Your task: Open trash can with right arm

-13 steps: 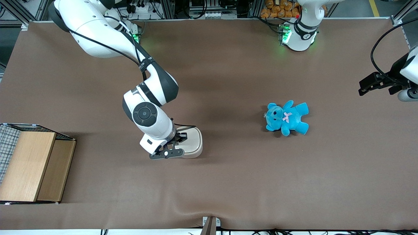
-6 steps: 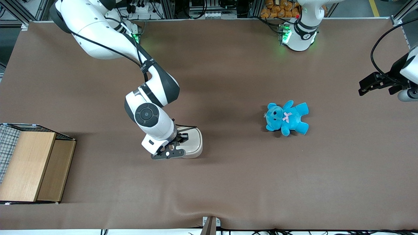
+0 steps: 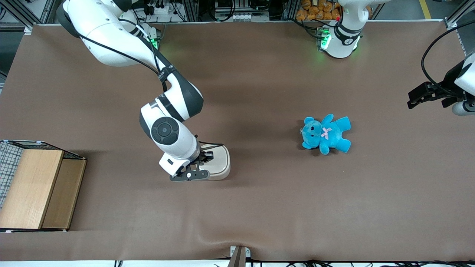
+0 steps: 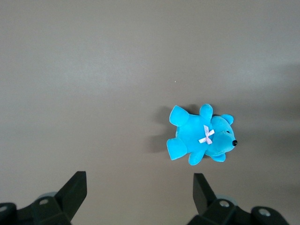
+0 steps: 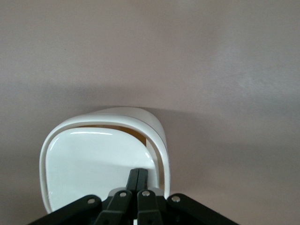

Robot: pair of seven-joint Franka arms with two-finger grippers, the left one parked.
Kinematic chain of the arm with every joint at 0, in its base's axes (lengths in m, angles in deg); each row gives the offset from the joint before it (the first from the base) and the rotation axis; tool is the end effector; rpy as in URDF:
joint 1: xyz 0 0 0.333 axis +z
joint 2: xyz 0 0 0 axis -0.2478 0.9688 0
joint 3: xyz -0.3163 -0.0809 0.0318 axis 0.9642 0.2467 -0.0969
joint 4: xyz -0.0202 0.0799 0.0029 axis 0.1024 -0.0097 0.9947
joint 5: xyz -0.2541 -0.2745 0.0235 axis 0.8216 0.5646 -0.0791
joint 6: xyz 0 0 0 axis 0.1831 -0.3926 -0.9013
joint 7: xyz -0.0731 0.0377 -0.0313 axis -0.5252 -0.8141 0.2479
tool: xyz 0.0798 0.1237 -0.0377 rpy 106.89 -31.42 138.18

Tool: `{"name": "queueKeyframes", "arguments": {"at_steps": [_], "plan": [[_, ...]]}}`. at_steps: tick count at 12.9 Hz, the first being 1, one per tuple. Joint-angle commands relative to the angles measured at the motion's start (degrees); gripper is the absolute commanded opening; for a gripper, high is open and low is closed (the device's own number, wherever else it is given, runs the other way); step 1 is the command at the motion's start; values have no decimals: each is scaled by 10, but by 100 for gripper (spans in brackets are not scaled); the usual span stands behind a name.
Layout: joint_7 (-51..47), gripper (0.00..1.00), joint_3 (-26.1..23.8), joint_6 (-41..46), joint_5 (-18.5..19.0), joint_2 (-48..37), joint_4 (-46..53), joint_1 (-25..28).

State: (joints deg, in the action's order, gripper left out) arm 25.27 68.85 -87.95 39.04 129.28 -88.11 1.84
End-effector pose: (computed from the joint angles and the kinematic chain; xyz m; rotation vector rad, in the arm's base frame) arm 0.6532 0.3625 0.3077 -3.0629 -0.1276 0.0183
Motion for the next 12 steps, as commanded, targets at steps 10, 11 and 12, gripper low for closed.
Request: {"name": "queueKeyframes", "arguments": {"at_steps": [10,11,12], "plan": [[-96,0,-41,104,-167,-20,101,1],[-107,0,-46,102,-177,-20,106,-1],[-111,0,-54,106,-184,-21,114,-5]]}}
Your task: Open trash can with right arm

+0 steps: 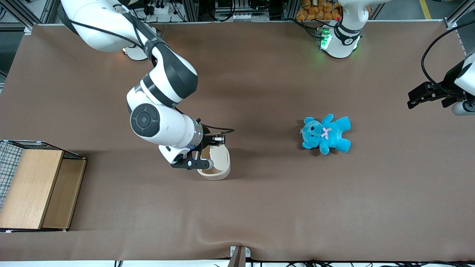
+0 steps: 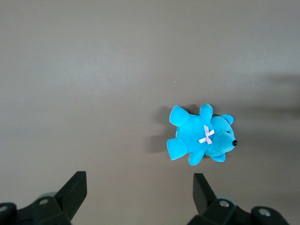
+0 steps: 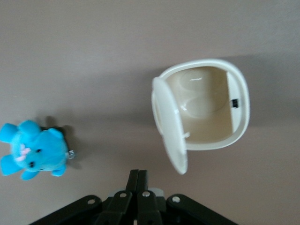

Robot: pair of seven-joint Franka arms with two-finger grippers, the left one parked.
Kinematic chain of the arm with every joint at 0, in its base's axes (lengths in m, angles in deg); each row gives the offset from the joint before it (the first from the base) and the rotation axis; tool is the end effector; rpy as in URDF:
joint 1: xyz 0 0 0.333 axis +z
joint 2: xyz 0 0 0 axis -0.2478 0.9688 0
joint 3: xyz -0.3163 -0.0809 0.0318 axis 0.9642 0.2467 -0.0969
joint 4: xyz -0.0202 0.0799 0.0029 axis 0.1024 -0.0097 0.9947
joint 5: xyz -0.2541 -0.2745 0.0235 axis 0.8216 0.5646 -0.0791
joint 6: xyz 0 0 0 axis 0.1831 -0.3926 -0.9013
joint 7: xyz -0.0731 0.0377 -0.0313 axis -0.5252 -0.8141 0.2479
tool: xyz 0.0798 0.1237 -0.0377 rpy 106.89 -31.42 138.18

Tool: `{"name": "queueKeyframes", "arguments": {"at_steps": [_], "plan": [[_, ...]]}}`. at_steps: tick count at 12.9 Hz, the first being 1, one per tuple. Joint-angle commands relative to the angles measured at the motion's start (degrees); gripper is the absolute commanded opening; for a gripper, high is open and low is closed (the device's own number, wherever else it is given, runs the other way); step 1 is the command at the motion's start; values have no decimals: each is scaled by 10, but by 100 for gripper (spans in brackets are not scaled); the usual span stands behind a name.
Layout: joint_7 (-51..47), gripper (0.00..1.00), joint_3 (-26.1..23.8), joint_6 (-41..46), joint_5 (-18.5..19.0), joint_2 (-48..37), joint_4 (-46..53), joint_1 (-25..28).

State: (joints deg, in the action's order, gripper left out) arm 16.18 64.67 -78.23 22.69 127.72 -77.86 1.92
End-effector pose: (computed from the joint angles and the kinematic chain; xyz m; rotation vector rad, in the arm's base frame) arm 0.6272 0.4101 0.4104 -2.7769 0.1438 0.2404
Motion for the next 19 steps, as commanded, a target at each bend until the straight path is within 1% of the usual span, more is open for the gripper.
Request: {"name": "queueKeyframes", "arguments": {"at_steps": [1,2,3,4,6,8,9,11,12,13,14,15,16,17,18,19], "plan": [[-20,6,-13,12,-20,-6,12,-11],[-20,21,-13,25,-20,-11,12,-24],[-17,51,-13,42,-20,-14,12,-40],[-12,100,-14,45,-21,-17,12,-57],[-3,100,-33,54,-8,-44,6,-88],[29,100,-51,83,1,-51,5,-137],[72,100,-62,95,2,-51,5,-164],[184,100,-61,123,5,-53,6,-202],[206,100,-56,149,11,-60,6,-207],[200,100,-49,168,22,-83,5,-208],[190,100,-28,176,38,-108,5,-202],[174,100,-9,194,65,-128,5,-199],[170,100,-7,222,98,-140,5,-198],[172,100,-5,247,120,-149,5,-200],[167,100,5,279,123,-169,5,-201],[164,100,29,295,122,-187,4,-194]]}}
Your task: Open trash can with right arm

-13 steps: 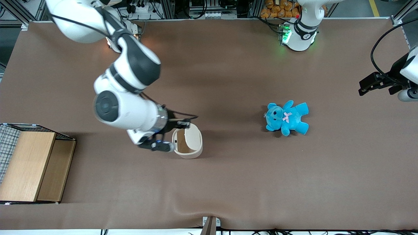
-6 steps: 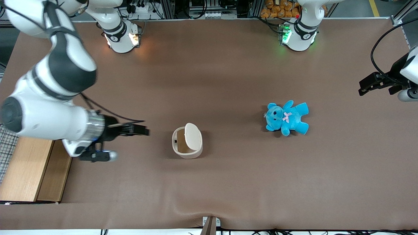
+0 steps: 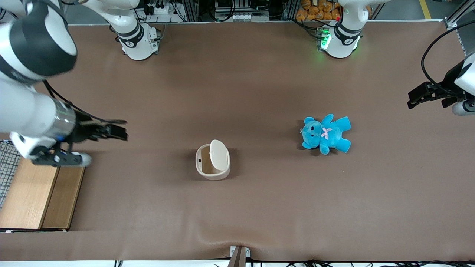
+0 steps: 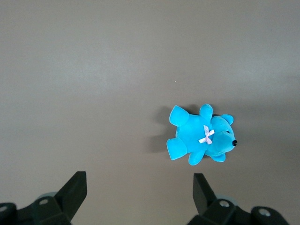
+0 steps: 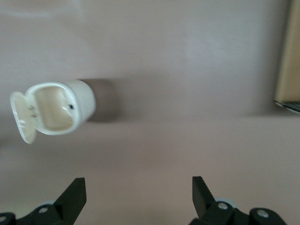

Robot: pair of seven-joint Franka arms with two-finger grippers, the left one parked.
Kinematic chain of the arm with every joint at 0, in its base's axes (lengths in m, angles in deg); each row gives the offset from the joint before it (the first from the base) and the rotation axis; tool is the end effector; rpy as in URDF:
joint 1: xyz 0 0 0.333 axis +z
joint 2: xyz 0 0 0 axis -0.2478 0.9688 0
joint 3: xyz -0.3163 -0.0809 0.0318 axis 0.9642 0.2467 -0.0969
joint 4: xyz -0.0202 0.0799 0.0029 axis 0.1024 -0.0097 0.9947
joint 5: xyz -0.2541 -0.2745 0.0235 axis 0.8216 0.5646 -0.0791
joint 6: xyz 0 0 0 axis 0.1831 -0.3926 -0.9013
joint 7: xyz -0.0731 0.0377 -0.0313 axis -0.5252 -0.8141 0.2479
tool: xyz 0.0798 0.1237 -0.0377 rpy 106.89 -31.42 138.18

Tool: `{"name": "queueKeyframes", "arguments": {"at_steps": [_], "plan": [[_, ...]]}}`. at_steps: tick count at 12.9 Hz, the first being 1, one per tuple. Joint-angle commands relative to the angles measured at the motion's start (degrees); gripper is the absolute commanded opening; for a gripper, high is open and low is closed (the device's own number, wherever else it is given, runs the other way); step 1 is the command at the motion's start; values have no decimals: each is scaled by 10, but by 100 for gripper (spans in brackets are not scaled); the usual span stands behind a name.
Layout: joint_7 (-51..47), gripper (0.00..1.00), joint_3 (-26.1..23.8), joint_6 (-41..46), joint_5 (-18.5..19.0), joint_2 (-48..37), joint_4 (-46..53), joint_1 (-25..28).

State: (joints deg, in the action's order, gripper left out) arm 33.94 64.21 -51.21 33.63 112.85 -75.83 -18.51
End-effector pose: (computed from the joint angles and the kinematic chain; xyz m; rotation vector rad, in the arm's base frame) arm 0.6291 0.1330 0.5553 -3.0596 0.0893 0.2215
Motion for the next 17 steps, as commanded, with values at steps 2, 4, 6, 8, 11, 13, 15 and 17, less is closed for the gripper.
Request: {"name": "queueKeyframes", "arguments": {"at_steps": [2,4,6,8,11,13,15,17], "plan": [[-15,100,48,38,11,-85,-43,15],[-15,100,78,14,6,-152,-112,20],[-5,100,107,8,-2,-193,-162,20],[6,100,126,-5,-7,-237,-213,23],[73,100,174,-77,-31,-301,-317,27],[94,100,194,-96,-34,-310,-337,30],[120,100,220,-96,-35,-310,-341,31],[141,100,239,-96,-35,-309,-341,35]]}}
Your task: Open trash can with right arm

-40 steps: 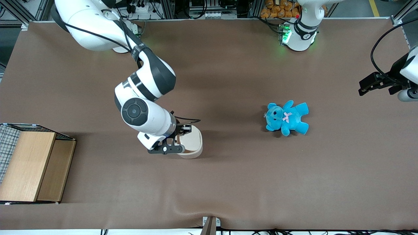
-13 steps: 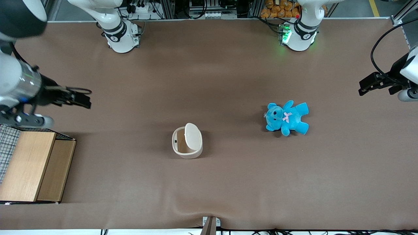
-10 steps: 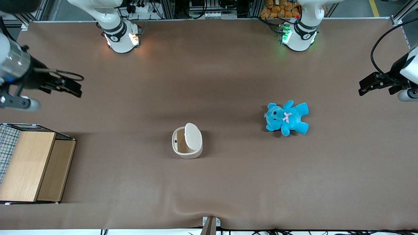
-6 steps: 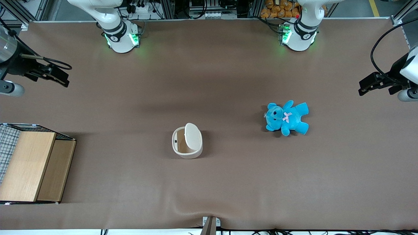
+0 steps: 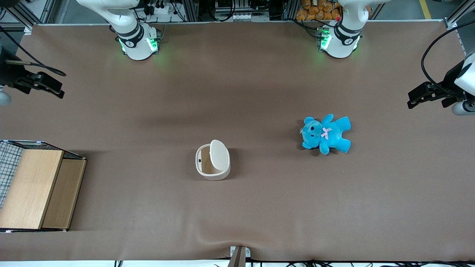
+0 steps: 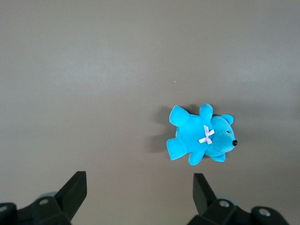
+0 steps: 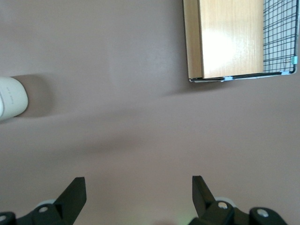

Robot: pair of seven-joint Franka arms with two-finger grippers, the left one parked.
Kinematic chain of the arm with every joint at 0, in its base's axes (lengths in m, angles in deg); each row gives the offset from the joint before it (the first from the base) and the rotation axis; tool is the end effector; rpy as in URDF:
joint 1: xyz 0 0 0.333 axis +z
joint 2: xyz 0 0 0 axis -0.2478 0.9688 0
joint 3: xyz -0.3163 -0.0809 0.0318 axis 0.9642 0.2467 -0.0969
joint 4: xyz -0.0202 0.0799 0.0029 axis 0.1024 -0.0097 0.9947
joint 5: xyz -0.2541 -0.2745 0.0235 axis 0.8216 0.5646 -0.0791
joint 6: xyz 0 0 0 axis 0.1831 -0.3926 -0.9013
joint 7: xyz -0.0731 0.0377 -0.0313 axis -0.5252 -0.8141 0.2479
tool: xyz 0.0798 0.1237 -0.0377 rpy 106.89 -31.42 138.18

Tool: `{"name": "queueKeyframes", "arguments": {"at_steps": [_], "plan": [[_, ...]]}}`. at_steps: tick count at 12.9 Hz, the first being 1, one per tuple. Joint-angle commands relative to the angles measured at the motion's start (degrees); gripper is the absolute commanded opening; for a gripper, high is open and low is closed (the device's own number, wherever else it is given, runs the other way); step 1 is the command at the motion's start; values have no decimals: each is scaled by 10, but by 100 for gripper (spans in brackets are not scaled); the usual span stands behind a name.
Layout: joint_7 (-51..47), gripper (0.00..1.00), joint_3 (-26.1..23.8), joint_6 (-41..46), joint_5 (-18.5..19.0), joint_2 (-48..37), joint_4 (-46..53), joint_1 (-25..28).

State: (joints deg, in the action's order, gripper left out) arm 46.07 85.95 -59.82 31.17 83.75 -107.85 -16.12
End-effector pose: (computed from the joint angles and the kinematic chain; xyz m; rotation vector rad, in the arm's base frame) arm 0.5198 -0.0031 0.6070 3.0931 -0.2127 -0.0729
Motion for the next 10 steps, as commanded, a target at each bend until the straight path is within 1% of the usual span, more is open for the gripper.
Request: {"name": "queueKeyframes", "arguments": {"at_steps": [1,3,10], "plan": [[26,100,28,-13,-10,-14,-21,11],[46,100,41,-18,-10,-14,-22,11],[58,100,50,-12,-12,-14,-19,11]]}}
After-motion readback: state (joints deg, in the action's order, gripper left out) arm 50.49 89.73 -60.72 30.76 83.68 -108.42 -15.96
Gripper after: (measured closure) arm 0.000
